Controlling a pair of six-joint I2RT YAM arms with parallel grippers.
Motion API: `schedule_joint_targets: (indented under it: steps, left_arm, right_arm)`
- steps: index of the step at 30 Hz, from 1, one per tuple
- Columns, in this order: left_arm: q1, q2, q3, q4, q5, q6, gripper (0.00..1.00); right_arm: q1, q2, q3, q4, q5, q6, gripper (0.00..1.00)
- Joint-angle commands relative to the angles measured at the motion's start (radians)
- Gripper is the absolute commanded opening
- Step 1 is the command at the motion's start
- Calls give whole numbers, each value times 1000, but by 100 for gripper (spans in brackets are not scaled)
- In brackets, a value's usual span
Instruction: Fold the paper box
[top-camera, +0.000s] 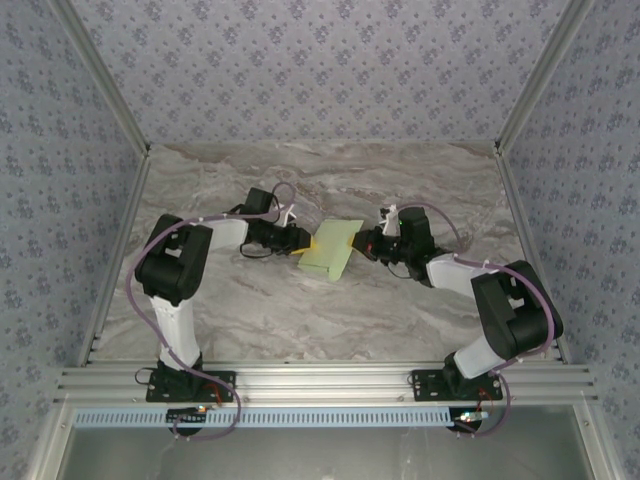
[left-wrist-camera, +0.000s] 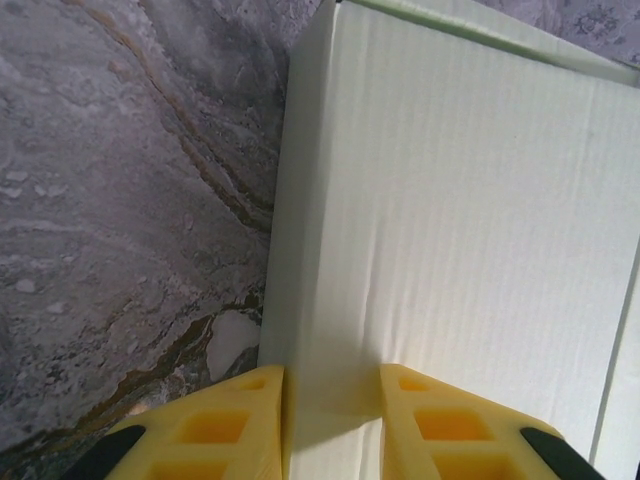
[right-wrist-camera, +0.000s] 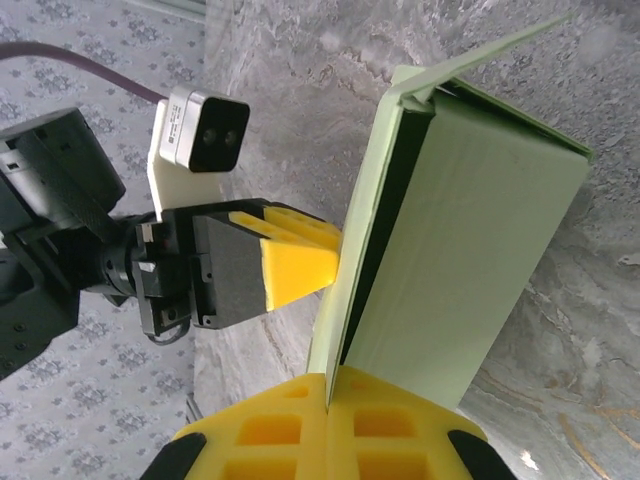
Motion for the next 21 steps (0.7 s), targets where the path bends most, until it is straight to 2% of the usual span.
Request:
schedule_joint_targets:
  steps: [1,13,21]
  left_arm:
    - [-37,54,-36,-44,17,-17,25]
    - [-36,68,-22,-43,6,-4,33]
    - [-36,67,0,-56,-4,4,34]
  right_arm:
    - [28,-13,49,20,34,12,1]
    - [46,2,89,-32,67,13,1]
    - [50,21,124,-104,102,-8,2]
